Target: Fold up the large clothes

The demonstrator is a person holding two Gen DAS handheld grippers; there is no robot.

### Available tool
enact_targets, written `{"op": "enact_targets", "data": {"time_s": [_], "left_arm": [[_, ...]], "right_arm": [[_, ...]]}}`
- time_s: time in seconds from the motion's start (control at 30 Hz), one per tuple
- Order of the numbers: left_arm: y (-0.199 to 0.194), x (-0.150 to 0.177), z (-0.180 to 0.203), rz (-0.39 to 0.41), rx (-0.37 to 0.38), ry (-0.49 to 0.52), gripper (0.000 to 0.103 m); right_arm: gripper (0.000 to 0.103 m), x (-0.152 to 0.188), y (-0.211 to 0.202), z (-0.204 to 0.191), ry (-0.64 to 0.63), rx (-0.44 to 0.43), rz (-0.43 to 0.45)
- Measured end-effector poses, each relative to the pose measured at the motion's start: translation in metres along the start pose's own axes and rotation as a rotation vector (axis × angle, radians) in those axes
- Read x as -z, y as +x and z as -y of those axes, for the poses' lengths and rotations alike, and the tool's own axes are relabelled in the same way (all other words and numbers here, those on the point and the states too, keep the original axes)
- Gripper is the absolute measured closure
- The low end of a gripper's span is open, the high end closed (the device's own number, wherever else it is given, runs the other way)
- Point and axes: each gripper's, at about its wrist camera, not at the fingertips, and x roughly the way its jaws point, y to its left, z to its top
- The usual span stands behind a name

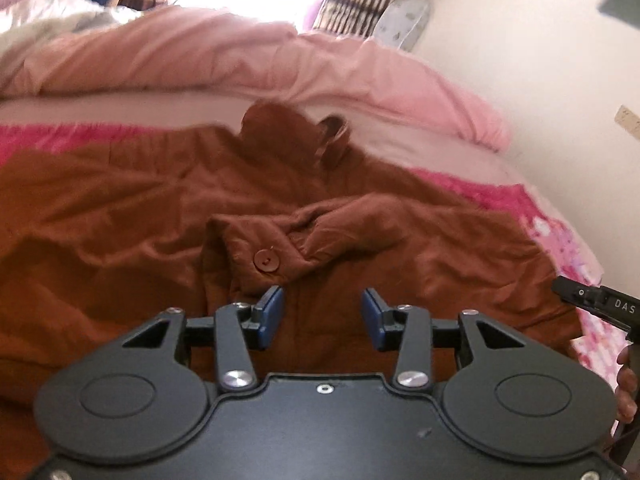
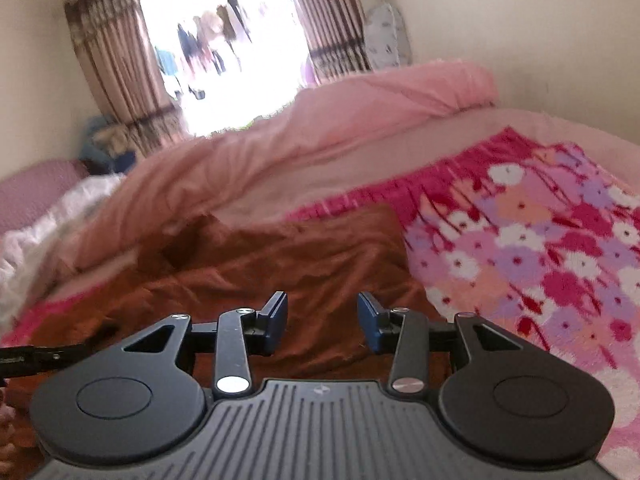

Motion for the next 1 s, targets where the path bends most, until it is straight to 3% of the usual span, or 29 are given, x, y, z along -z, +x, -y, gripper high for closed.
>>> {"op": "enact_targets", "data": {"time_s": [0.1, 0.17, 0.33, 0.53, 0.77, 1.0], "left_arm": [[0.012, 0.005, -0.009, -0.011, 0.009, -0.015, 0.059], [0.014, 0.005, -0.010, -0.010, 0.013, -0.016, 0.059], [-0.008, -0.001, -0.002, 0.015, 0.017, -0.017, 0.060], [-0.040, 0.001, 0.013, 0.066, 0.029, 0.047, 0.055], [-0.011, 0.019, 0.006, -0.002, -0.006, 0.041, 0.054], [-0.001, 0.025, 0.002, 0.018, -0.014, 0.063, 0.050]], "right_arm": [[0.058, 0.007, 0.019, 0.008, 0.010, 0.042, -0.051], [0.069, 0.013, 0.026, 0.015, 0.031, 0.048, -0.069], [0.068, 0.012, 0.017, 0.015, 0.032, 0.038, -0.060], [0.061, 0.004, -0.023, 0.003, -0.037, 0.039, 0.036], [0.061, 0.016, -0.018, 0.011, -0.041, 0.061, -0.012], [0.061, 0.031, -0.001, 0.027, -0.019, 0.058, -0.053]]}}
